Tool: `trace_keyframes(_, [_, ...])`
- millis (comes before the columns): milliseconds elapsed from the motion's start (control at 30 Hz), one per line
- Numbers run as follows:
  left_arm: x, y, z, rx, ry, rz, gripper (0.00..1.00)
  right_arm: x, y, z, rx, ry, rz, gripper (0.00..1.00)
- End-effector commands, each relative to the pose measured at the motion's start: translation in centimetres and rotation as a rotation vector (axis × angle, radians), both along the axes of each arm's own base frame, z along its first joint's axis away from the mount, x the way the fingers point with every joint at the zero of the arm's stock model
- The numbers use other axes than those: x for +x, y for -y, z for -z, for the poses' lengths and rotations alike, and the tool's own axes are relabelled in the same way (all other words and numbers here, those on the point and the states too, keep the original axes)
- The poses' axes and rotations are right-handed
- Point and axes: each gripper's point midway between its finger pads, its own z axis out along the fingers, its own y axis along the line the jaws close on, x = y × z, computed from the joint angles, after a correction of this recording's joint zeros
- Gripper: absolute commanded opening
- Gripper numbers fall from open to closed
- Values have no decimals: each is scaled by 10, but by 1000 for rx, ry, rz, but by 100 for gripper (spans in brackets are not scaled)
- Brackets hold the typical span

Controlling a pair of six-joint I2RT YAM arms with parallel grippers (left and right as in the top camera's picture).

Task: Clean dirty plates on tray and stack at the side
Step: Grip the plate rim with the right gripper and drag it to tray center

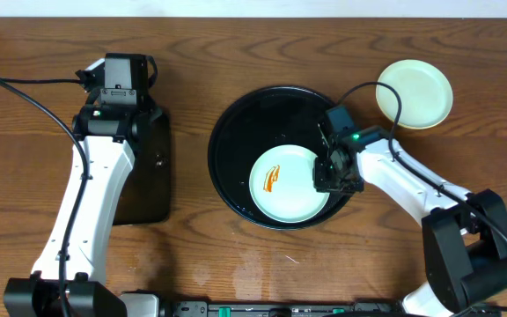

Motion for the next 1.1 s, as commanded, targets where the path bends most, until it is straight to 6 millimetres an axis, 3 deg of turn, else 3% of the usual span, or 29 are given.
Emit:
trace_keyframes(0, [-2, -2, 6, 3, -15, -9, 8, -3, 6, 12, -23, 0, -1, 36])
trace_keyframes(100, [-2, -2, 6, 3, -15, -10, 8, -2, 5, 14, -14, 9, -8, 34])
trace_keyframes(233, [-2, -2, 6, 3, -15, -9, 8, -1, 4, 14, -11, 15, -11, 7])
trace_keyframes(333, [-2, -2, 6, 3, -15, -9, 8, -1, 4, 14, -10, 18, -11, 6])
trace_keyframes(400, [-2, -2, 6, 3, -15, -9, 8, 0, 4, 14, -10, 20, -11, 10])
trace_keyframes(433, [-2, -2, 6, 3, -15, -10, 8, 0, 4, 14, -9, 22, -11, 18])
trace_keyframes(567, [-2, -2, 6, 3, -15, -9, 8, 3, 2, 16, -6, 29, -11, 19])
trace_keyframes(700, [-2, -2, 6, 3, -15, -9, 8, 3, 2, 28, -13, 11, -11, 14])
trace_keyframes(867, [-1, -2, 6, 3, -14, -9, 8, -1, 4, 43, -27, -27, -12, 1])
trace_keyframes(1000, [-1, -2, 6, 3, -15, -9, 8, 13, 5, 36, -31, 18, -22, 1])
trace_keyframes(1067, [1, 7, 8, -44, -14, 23, 8, 39, 4, 20, -15, 84, -49, 1])
